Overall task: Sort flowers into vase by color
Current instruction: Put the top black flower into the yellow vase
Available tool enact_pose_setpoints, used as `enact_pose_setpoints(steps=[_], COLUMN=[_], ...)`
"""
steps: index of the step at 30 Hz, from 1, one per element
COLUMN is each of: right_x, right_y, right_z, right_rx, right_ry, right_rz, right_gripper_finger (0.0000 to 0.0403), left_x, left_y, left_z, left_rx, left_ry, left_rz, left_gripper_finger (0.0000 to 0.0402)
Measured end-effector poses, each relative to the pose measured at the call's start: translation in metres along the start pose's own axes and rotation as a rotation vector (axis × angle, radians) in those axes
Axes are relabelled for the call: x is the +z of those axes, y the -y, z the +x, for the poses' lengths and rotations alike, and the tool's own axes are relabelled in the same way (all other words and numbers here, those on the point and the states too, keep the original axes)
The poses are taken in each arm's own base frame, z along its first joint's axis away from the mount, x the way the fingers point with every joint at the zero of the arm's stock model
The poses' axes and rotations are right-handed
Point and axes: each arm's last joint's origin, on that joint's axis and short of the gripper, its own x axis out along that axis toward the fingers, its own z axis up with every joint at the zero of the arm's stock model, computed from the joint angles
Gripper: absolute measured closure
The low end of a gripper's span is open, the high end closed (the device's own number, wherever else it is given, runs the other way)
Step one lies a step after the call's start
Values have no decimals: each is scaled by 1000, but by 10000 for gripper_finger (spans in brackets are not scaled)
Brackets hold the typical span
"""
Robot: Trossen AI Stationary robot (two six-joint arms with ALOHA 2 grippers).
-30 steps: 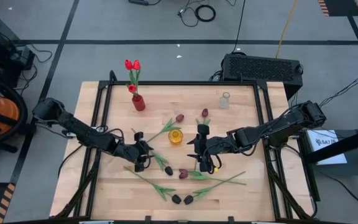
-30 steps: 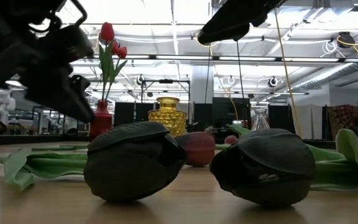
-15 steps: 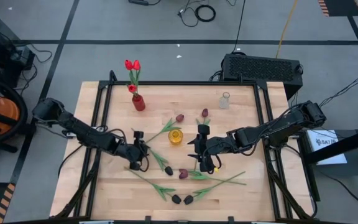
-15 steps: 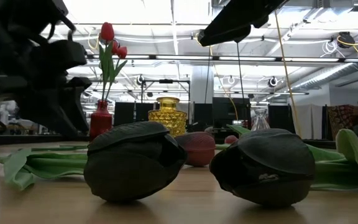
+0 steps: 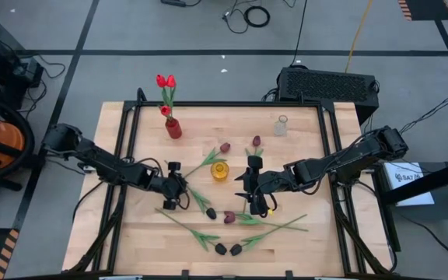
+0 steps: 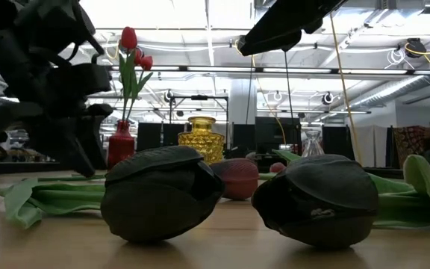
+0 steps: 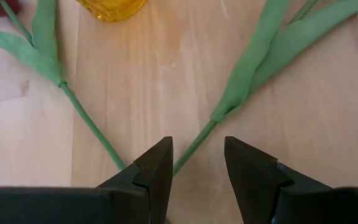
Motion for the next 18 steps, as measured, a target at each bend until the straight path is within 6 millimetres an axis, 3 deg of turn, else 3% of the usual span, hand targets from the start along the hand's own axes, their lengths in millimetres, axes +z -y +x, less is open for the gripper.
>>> enact_pose_setpoints(steps=[10,18], right_x=[0,0], right_y=[0,0], right_z=[0,0], right_rx=[0,0], right_ry=[1,1], right_rz=[-1,-3], right_gripper_finger=[188,188], left_x=[-3,-3], left_y=[2,2], left_z=[8,8], left_rx=[8,-42], left_ry=[-26,-30], left_rz=[15,2], left_gripper_finger=[259,346])
